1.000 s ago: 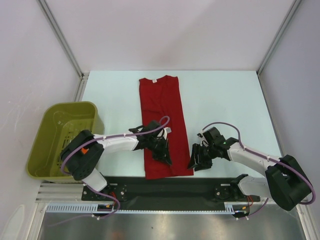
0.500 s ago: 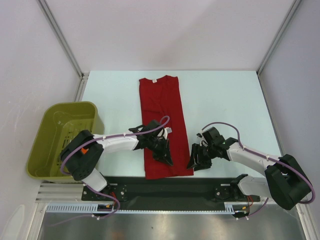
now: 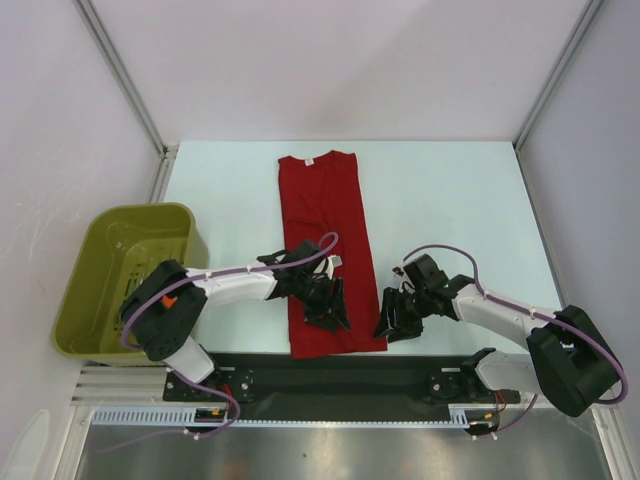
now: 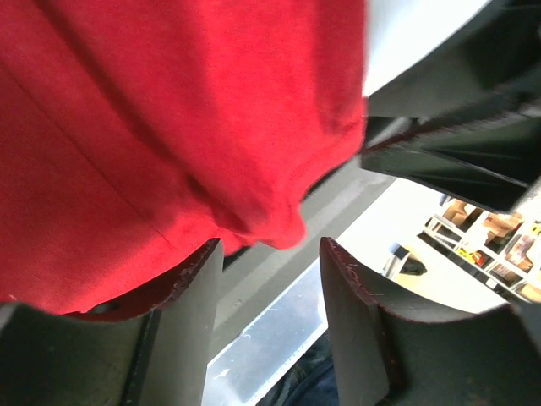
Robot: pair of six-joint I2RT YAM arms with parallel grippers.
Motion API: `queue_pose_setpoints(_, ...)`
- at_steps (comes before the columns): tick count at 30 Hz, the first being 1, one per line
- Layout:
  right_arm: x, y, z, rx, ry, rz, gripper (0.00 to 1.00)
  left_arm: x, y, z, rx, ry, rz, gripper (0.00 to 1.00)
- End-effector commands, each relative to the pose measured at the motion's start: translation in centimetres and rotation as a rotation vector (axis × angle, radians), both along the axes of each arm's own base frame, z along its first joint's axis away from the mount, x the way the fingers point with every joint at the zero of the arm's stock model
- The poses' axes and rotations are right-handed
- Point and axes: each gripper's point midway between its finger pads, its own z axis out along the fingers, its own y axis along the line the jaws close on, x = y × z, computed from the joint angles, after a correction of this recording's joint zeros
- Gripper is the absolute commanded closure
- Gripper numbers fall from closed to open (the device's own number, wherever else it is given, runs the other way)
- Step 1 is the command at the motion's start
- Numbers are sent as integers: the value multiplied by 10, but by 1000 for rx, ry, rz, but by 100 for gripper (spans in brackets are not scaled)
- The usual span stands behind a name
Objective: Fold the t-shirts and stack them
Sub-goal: Fold the tshirt
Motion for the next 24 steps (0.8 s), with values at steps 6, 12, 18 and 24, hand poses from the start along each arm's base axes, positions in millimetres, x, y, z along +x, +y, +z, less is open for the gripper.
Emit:
queue_pose_setpoints(6,5,3,5,15,-37,14,48,12,-11,-12,-33,-5,-12,49)
queue_pose_setpoints(12,5,2,3,14,-35,9,48,13,-24,-7,-82,33,-11,53)
queue_pose_setpoints(18,7,3,2,20,-38,8,48,11,-33,30,-175,41,-10,55)
queue_pose_setpoints(24,9,5,1,27,-34,11,48,11,-37,46,-217,43,-16,54)
